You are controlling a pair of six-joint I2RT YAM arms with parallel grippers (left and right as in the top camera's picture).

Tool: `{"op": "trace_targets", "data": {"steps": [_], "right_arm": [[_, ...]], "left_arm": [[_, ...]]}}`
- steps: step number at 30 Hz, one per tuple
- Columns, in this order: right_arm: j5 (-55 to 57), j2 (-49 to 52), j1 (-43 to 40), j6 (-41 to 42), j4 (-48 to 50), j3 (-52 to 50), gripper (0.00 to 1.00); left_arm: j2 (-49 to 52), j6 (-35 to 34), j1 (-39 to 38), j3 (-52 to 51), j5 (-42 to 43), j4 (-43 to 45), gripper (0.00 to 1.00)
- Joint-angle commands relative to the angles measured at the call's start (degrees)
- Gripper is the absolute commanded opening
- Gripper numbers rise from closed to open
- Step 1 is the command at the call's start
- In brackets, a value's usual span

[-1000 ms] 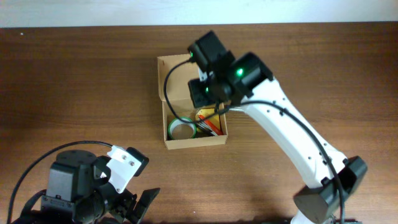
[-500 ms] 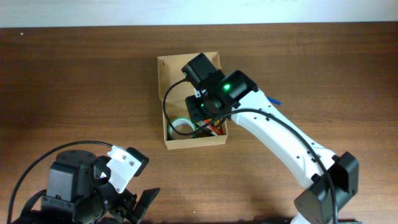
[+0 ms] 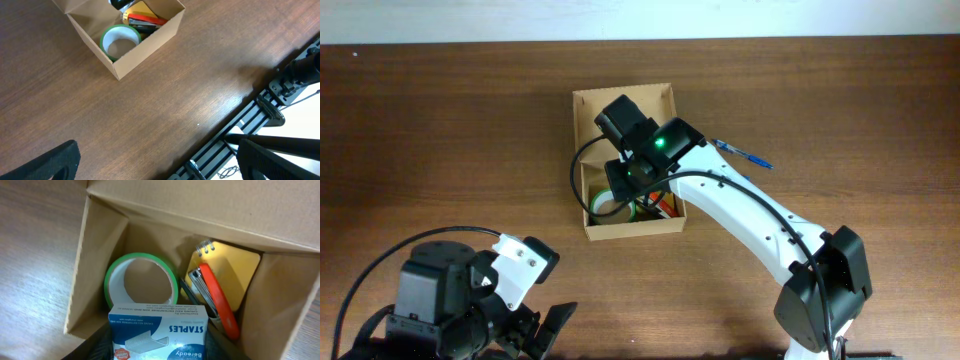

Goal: Pack container
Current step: 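Lower the staples box into the box and push it down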

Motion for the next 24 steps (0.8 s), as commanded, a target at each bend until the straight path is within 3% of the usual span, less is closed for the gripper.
{"op": "trace_targets", "data": {"steps": [1,24], "right_arm": [[-0.57,0.96,0.55,2.21,0.90,-0.22,0.50],[1.40,4.85,0.44,4.20,10.71,-1.05,0.50]], "left_arm": [[-0.04,-0.57,-0.02,0.63,1.01,0.00,1.00],[-0.04,-0.57,-0.02,0.63,1.01,-0.02,0.99]]}}
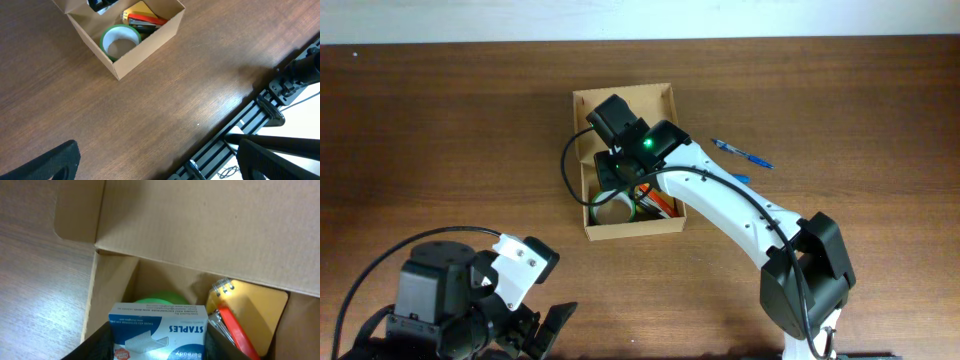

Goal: Pack container
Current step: 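Lower the staples box into the box and push it down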

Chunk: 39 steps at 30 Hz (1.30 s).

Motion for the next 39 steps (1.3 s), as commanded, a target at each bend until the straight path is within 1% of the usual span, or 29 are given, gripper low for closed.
{"op": "trace_targets", "data": {"steps": [1,4,13,22,34,35,36,38,39], "right_arm": [[1.05,0.83,0.44,0.90,0.42,-0.48,0.50],[1.01,2.14,0.52,2.05,0.37,-0.59,0.50],[-4.33,5.01,0.98,2.38,-1.64,-0.59,0.50],[-4.37,5.01,4.22,4.61,-3.56,-0.59,0.50],[-4.35,5.03,4.68,6.01,-4.07,-0.59,0.50],[-4.35,5.03,4.68,6.01,-4.04,-0.59,0.51],[-4.33,5.03,4.68,6.01,-4.02,-0.59,0.53],[-4.35,5.03,4.66,6.01,-4.02,-0.59,0.61],[-4.35,5.03,4.68,6.01,-4.02,-0.59,0.62]], "left_arm": [[-0.04,-0.57,-0.02,0.63,1.01,0.00,1.00],[-0.02,-0.57,-0.02,0.63,1.01,0.00,1.00],[-0.04,-0.57,-0.02,0.63,1.01,0.00,0.99],[-0.04,-0.57,-0.02,0.63,1.01,0.00,1.00],[-0.04,-0.57,-0.02,0.63,1.01,0.00,0.99],[-0.04,-0.57,-0.02,0.63,1.01,-0.02,1.00],[-0.02,-0.57,-0.02,0.63,1.03,-0.02,1.00],[-0.02,-0.57,-0.02,0.63,1.03,0.00,1.00],[-0.04,-0.57,-0.02,0.63,1.03,0.00,1.00]]}}
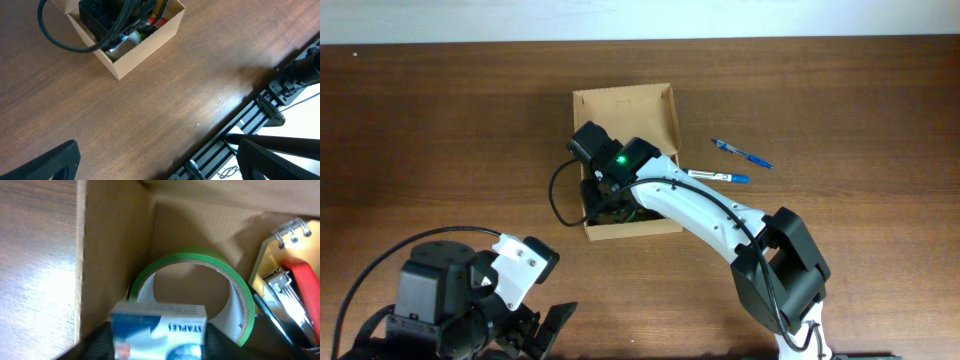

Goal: Pack container
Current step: 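Lower the staples box into the box and push it down, then withdraw the right gripper from the box and move to the blue pen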

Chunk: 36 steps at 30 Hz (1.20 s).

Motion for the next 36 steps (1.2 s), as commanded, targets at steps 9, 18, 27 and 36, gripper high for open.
{"op": "trace_targets", "data": {"steps": [9,18,27,36], "right_arm": [[-0.22,0.11,0.20,0.15,-0.33,-0.24,0.67],[0.17,-1.68,-2.38,-0.11,-6.75,4.39,0.67],[0.83,-8.44,-6.69,-6.56,-9.25,11.61,0.67],[10.32,-13.55,-15.72,-8.81,-11.39,12.74,0.68]], "left_arm": [[-0.04,-0.57,-0.02,0.63,1.03,0.00,0.99],[-0.02,-0.57,-0.02,0.63,1.01,0.00,0.99],[-0.02,-0.57,-0.02,0.63,1.01,-0.02,1.00],[-0.02,-0.57,-0.02,0.63,1.03,-0.02,1.00]]}}
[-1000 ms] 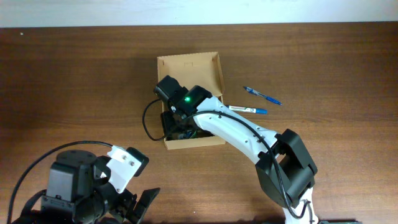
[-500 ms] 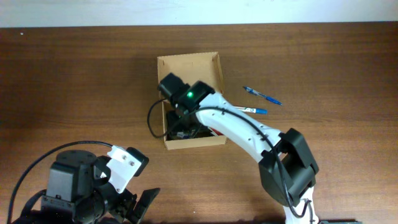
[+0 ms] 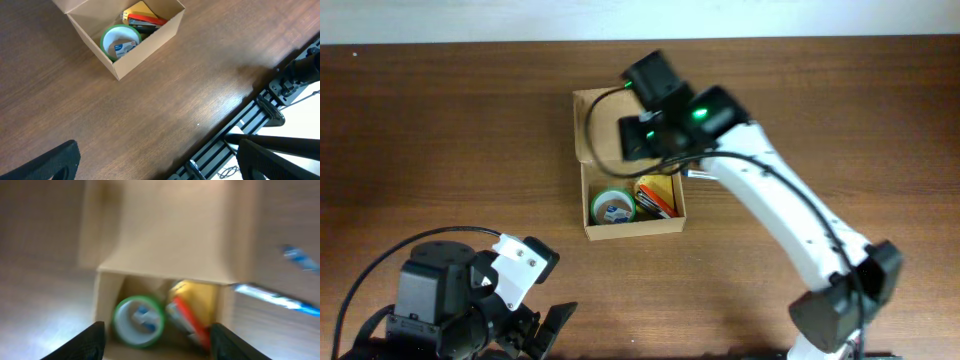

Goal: Pack container
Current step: 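Withdraw the right gripper from the box and move to the blue pen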

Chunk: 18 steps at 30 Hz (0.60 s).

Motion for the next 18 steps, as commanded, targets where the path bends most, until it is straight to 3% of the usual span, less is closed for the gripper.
{"op": "trace_targets", "data": {"steps": [1,11,15,18], "right_arm": [[4.33,-0.79,-4.70,-3.15,-0.63,0.90,0.68],[4.74,0.02,-18.60,-11.76,-1.66,0.55,0.68],[4.72,1.16,-22.80,-20.37,0.44,-0.85,0.70],[4.70,2.49,-24.63,-27.61,2.14,-2.32,0.76]], "left_arm": [[-0.02,-0.57,-0.02,0.63,1.03,-0.02,1.00],[-0.02,-0.57,-0.02,0.63,1.01,0.00,1.00],[-0.04,-0.57,-0.02,0.63,1.03,-0.02,1.00],[-0.02,-0.57,-0.02,0.63,1.03,-0.02,1.00]]}}
